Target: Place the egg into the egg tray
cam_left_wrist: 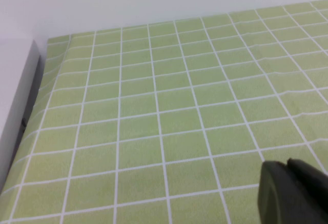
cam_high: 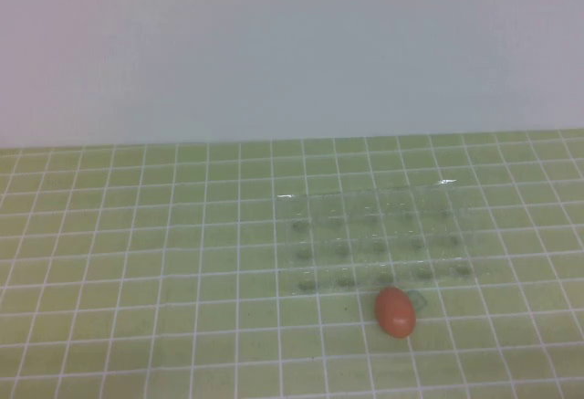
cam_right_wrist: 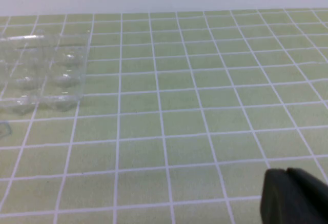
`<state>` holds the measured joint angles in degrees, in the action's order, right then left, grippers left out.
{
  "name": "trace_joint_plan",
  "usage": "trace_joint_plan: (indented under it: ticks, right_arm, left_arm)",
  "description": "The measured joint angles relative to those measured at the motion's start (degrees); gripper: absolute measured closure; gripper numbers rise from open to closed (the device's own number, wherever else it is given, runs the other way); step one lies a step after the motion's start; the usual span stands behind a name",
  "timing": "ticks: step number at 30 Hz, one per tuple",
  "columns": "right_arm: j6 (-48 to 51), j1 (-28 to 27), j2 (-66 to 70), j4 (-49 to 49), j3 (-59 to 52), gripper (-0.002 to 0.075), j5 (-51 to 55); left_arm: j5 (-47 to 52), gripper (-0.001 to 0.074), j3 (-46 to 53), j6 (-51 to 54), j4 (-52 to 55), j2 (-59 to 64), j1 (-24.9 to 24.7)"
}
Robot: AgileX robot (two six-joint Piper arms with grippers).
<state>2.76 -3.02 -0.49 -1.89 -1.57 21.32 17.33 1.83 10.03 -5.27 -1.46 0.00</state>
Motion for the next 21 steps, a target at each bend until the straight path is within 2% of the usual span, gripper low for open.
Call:
trace_joint_plan:
  ticks: [21]
  right_arm:
    - [0.00,0.00,0.00,0.29,0.00,0.0728,0.43]
  left_arm:
    - [0.00,0.0735,0.00,0.00,0.00,0.00,-0.03]
